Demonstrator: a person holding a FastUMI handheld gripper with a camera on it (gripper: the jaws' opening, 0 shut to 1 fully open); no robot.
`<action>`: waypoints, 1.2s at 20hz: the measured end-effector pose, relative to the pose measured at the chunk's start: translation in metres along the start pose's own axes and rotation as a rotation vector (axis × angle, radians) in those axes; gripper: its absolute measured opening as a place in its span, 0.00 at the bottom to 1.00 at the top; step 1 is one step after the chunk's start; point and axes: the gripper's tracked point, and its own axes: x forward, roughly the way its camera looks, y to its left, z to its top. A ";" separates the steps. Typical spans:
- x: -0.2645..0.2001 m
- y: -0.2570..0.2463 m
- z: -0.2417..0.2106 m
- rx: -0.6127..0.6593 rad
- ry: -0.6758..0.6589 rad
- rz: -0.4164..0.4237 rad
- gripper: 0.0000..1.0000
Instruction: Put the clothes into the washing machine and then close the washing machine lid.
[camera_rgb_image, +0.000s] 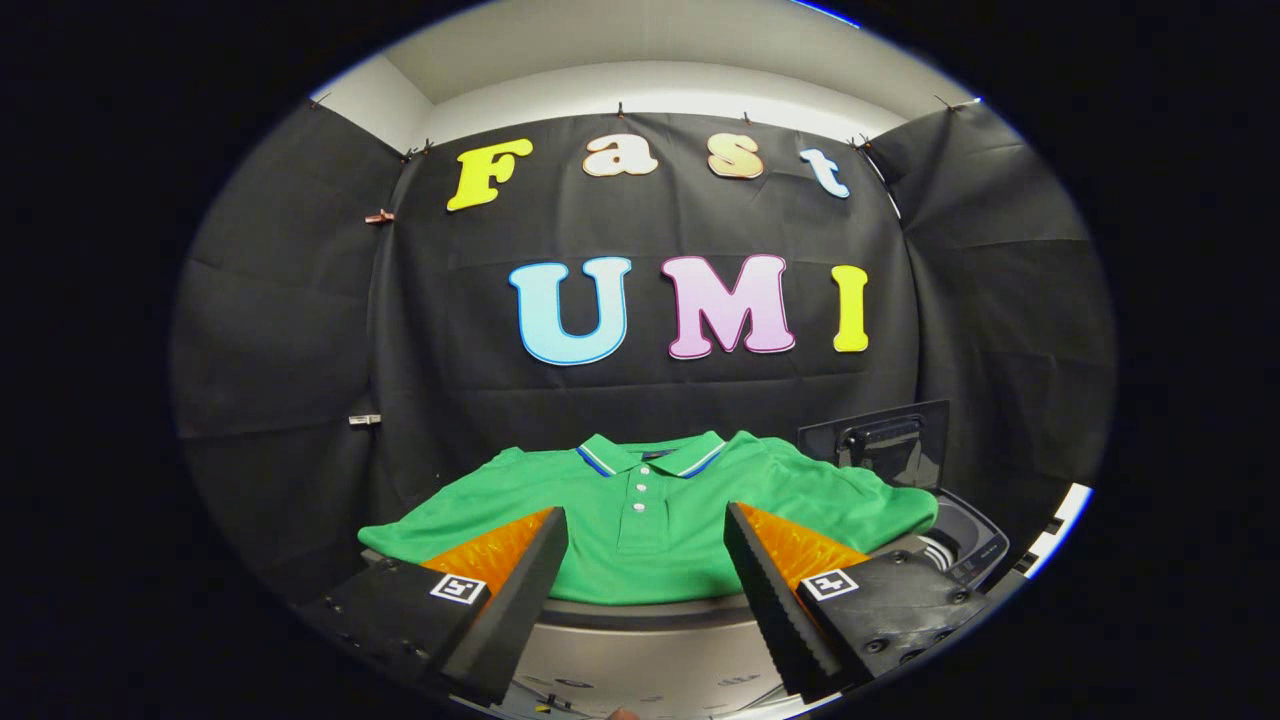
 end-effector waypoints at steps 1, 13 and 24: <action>0.007 0.000 0.002 0.001 0.009 0.002 0.98; 0.127 -0.004 -0.005 -0.061 0.342 -0.046 0.99; 0.160 -0.011 -0.055 -0.053 0.719 -0.051 0.98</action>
